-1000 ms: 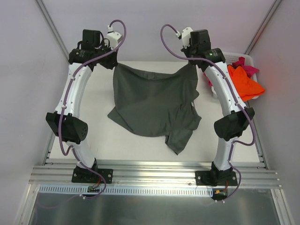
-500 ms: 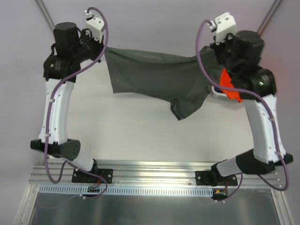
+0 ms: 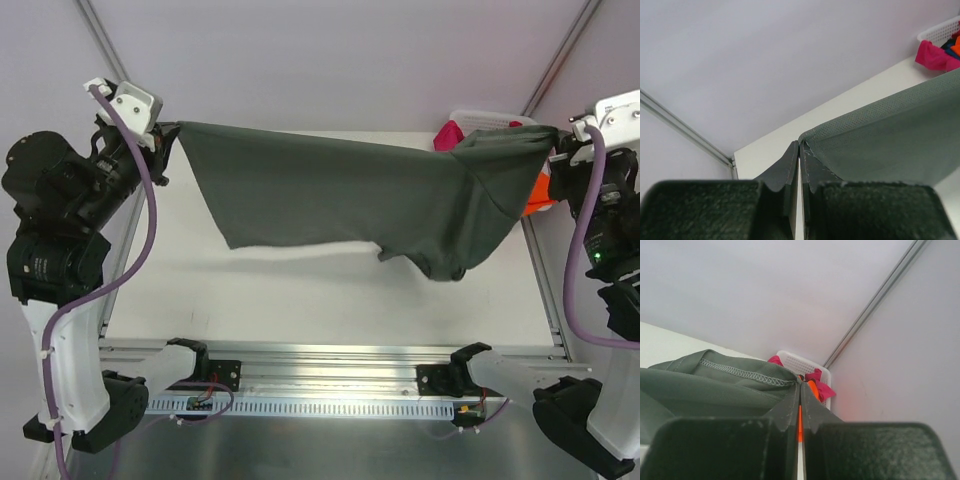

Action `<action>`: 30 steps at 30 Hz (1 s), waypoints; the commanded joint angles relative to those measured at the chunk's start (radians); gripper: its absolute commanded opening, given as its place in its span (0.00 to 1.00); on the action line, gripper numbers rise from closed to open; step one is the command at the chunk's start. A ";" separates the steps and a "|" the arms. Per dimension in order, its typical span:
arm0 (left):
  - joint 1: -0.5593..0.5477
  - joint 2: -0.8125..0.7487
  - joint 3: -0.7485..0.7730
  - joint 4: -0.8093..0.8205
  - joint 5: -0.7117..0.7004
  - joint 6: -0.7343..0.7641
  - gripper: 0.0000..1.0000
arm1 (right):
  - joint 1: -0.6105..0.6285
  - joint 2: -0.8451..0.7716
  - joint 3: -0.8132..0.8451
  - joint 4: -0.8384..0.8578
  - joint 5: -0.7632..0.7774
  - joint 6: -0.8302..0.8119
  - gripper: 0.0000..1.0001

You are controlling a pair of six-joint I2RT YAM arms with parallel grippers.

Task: Fold and stack the t-shirts
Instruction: Flatten out the tshirt

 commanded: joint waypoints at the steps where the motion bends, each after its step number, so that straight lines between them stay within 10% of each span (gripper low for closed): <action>1: -0.005 0.038 -0.042 0.009 -0.066 0.032 0.00 | -0.010 0.055 -0.014 0.058 0.035 -0.040 0.01; 14: 0.059 0.348 -0.225 0.219 -0.086 0.095 0.00 | -0.095 0.449 -0.080 0.320 -0.090 -0.082 0.01; 22: 0.122 0.763 0.049 0.254 -0.046 0.084 0.00 | -0.114 0.912 0.276 0.317 -0.116 -0.120 0.01; 30: 0.124 0.908 0.221 0.254 -0.018 0.078 0.00 | -0.114 0.968 0.258 0.383 -0.102 -0.122 0.01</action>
